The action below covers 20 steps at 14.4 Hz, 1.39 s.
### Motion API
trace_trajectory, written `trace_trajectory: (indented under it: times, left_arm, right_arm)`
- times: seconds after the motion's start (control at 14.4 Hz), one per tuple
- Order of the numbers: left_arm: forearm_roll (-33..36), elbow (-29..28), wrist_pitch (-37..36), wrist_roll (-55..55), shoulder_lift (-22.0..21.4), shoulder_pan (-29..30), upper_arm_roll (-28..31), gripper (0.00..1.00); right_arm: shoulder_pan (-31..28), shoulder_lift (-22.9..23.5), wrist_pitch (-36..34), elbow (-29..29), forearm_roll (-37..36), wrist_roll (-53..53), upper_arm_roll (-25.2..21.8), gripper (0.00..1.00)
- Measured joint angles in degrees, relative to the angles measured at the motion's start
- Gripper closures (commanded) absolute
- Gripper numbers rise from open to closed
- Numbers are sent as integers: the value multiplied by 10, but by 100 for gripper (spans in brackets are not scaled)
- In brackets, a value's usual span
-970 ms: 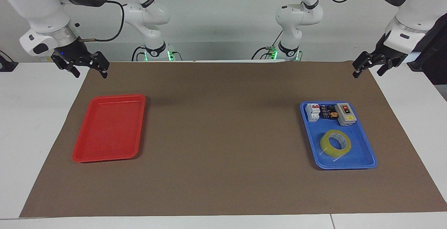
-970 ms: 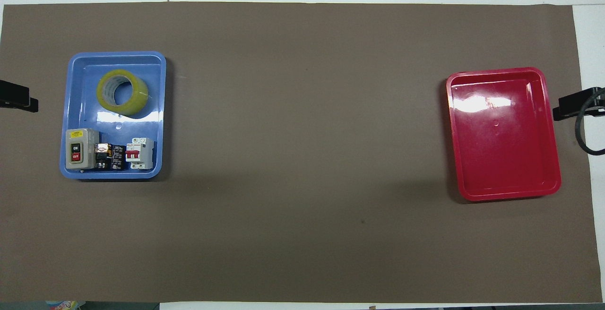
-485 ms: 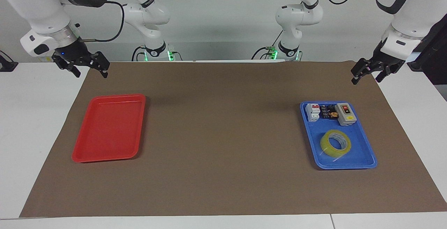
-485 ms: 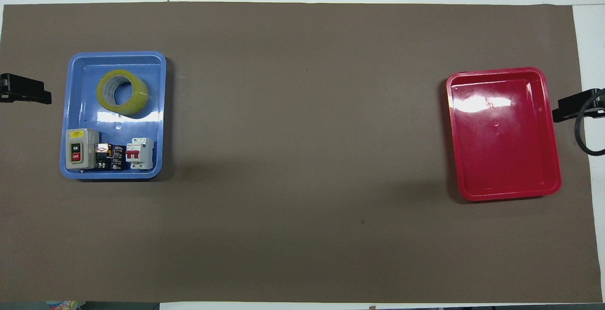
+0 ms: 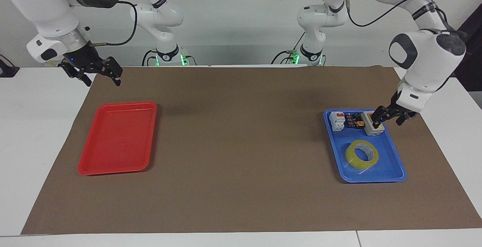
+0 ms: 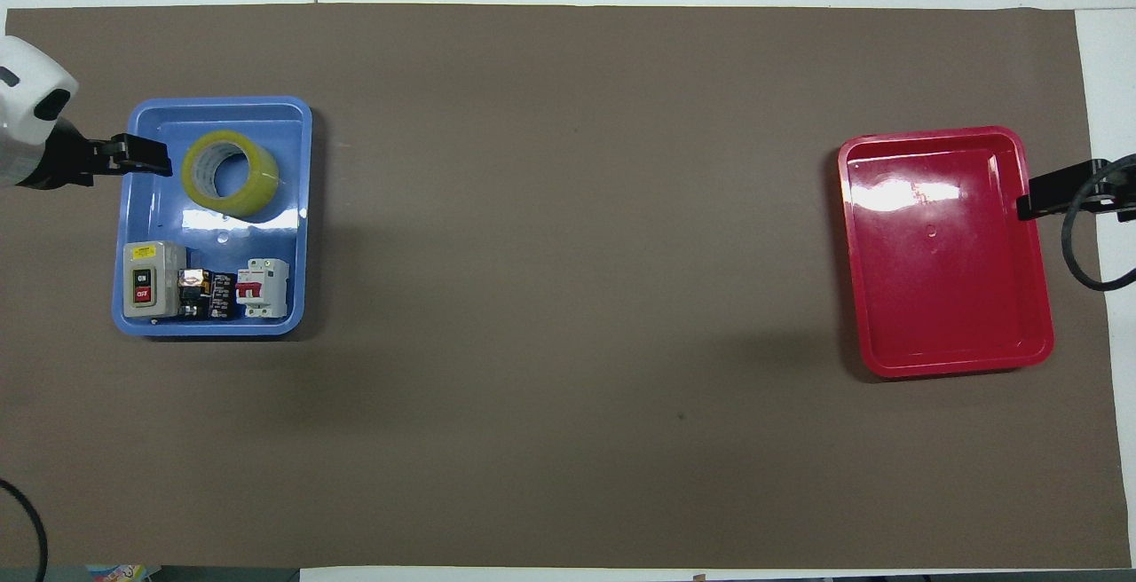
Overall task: Place and move tape with both arms
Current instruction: 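Reach the left gripper into the blue tray and grasp the yellow tape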
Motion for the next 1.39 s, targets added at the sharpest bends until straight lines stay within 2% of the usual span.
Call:
trace_trajectory:
  times: [0.28, 0.62, 0.69, 0.76, 0.9, 0.97, 1.39]
  left_arm:
    - [0, -3, 89, 3, 68, 0, -1, 0]
    - [0, -3, 115, 32, 110, 6, 0, 0]
    - [0, -3, 116, 35, 112, 7, 0, 4]
    - [0, -3, 116, 37, 113, 8, -1, 16]
    - [0, -4, 121, 39, 113, 8, -1, 90]
    - [0, -5, 121, 39, 113, 8, -2, 100]
    - [0, -6, 117, 39, 112, 8, -4, 100]
  right_arm:
    - [0, -3, 6, -9, 1, 0, 0, 0]
    - [5, -6, 6, -15, 1, 0, 0, 0]
    - [7, -7, 7, -16, 1, 0, 0, 0]
    - [8, -7, 7, -17, 1, 0, 1, 0]
    - [8, -7, 7, -17, 1, 0, 0, 0]
    - [8, -7, 7, -17, 1, 0, 0, 0]
    - [9, -8, 7, -17, 2, 0, 1, 0]
